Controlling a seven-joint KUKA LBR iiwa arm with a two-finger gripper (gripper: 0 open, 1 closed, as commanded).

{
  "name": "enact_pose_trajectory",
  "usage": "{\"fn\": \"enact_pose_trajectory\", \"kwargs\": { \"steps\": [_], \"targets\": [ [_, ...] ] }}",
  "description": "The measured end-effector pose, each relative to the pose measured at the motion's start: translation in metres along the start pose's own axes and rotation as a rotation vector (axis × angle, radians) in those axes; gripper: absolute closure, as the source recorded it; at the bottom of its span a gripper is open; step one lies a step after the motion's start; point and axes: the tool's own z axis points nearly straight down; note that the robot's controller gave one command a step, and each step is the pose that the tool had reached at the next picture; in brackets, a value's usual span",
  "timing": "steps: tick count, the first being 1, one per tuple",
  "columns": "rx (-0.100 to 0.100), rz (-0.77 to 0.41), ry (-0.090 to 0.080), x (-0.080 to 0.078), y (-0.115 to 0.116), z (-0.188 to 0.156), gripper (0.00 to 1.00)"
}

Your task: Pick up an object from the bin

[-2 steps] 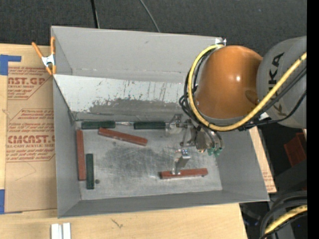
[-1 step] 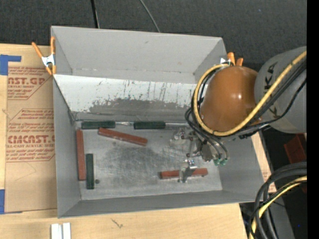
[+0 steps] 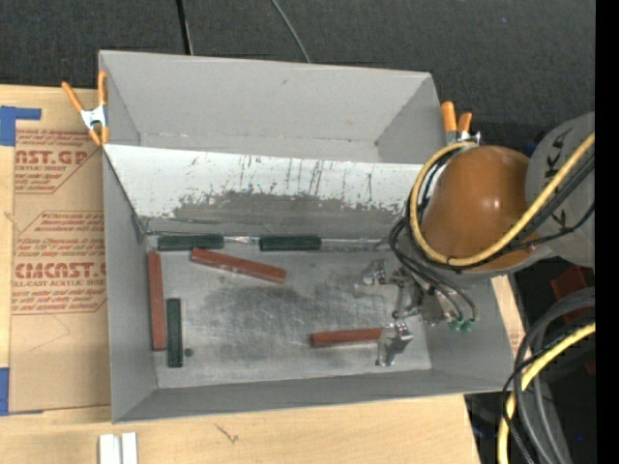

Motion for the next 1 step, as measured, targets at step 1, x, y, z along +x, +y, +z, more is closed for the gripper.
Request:
{"fn": "enact_pose_trajectory", "kwargs": {
  "steps": [1],
  "targets": [
    [-0.002,0.078,-0.002,-0.0077,-0.0149,0.0245,0.00]
  ]
}}
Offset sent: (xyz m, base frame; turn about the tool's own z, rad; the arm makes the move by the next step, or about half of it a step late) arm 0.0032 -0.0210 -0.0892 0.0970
